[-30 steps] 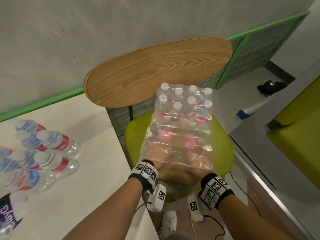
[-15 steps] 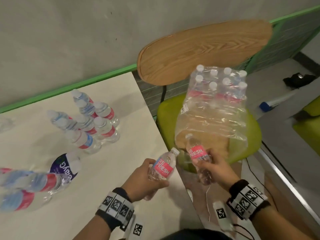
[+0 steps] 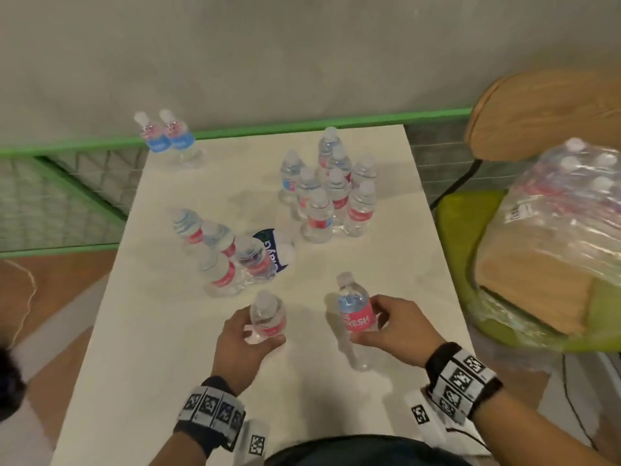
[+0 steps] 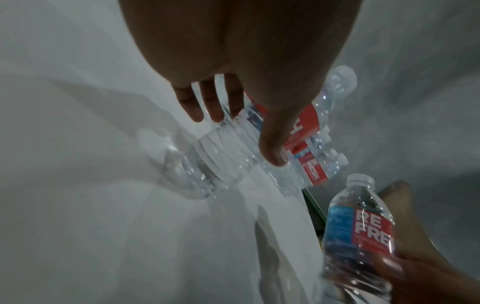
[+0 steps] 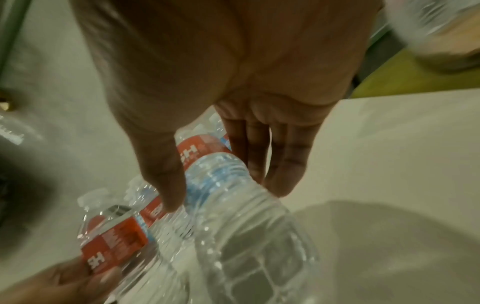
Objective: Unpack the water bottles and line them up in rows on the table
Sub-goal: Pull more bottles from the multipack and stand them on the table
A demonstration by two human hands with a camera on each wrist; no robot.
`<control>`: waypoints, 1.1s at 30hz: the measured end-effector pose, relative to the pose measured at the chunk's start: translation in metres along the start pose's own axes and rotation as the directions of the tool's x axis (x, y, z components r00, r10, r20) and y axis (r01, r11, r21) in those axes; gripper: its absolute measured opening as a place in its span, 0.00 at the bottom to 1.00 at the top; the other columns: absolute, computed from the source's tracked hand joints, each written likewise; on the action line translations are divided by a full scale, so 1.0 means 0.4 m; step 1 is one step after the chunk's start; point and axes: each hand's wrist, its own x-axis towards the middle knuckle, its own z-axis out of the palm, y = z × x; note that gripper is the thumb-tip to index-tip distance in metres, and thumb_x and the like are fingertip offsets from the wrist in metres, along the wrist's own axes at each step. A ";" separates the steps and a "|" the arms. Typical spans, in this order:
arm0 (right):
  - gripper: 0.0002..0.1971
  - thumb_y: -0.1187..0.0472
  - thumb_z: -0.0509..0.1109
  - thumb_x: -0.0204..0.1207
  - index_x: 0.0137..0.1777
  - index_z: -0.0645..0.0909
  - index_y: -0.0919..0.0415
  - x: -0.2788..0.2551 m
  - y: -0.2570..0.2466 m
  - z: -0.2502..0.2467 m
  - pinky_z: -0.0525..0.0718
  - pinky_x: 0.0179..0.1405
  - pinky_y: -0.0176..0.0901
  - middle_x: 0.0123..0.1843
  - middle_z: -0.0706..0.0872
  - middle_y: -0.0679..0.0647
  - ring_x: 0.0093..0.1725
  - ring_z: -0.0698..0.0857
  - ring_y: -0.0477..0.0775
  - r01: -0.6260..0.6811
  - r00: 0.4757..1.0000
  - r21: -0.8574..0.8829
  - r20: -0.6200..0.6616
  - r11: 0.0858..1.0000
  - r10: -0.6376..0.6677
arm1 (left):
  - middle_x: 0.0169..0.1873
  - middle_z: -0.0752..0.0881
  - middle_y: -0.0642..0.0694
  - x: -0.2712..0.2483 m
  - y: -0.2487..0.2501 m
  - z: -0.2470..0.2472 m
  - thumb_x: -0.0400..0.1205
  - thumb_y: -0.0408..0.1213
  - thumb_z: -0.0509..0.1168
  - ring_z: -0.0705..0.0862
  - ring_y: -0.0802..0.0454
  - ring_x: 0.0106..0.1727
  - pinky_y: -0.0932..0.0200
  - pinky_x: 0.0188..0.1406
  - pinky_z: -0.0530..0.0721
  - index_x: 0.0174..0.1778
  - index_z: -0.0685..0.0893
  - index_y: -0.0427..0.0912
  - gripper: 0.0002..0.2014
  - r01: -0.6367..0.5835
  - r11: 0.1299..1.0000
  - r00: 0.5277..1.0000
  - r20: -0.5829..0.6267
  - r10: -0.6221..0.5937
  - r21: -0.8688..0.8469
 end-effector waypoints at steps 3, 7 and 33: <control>0.25 0.44 0.85 0.55 0.52 0.84 0.45 0.059 -0.060 0.075 0.82 0.41 0.29 0.44 0.89 0.39 0.41 0.87 0.35 0.036 0.999 0.042 -0.023 0.998 -0.035 | 0.53 0.88 0.54 0.013 -0.021 -0.040 0.65 0.30 0.83 0.86 0.53 0.53 0.66 0.47 0.82 0.60 0.82 0.52 0.30 0.032 0.992 0.996 -0.075 -0.041 -0.125; 0.28 0.54 0.85 0.60 0.61 0.81 0.46 0.129 -0.121 0.156 0.79 0.40 0.23 0.49 0.89 0.40 0.46 0.87 0.37 0.056 0.997 0.102 -0.064 0.993 -0.049 | 0.54 0.87 0.53 0.053 -0.031 -0.054 0.67 0.28 0.81 0.87 0.50 0.54 0.60 0.51 0.87 0.64 0.81 0.51 0.31 0.029 0.991 0.996 -0.080 -0.039 -0.128; 0.33 0.61 0.81 0.65 0.69 0.74 0.42 0.264 -0.191 0.190 0.84 0.60 0.44 0.55 0.87 0.44 0.56 0.86 0.49 0.144 0.974 0.080 -0.189 0.986 -0.127 | 0.65 0.84 0.52 0.174 0.067 -0.015 0.73 0.31 0.77 0.83 0.51 0.65 0.53 0.67 0.82 0.72 0.76 0.50 0.32 -0.068 0.996 0.998 -0.007 0.068 -0.056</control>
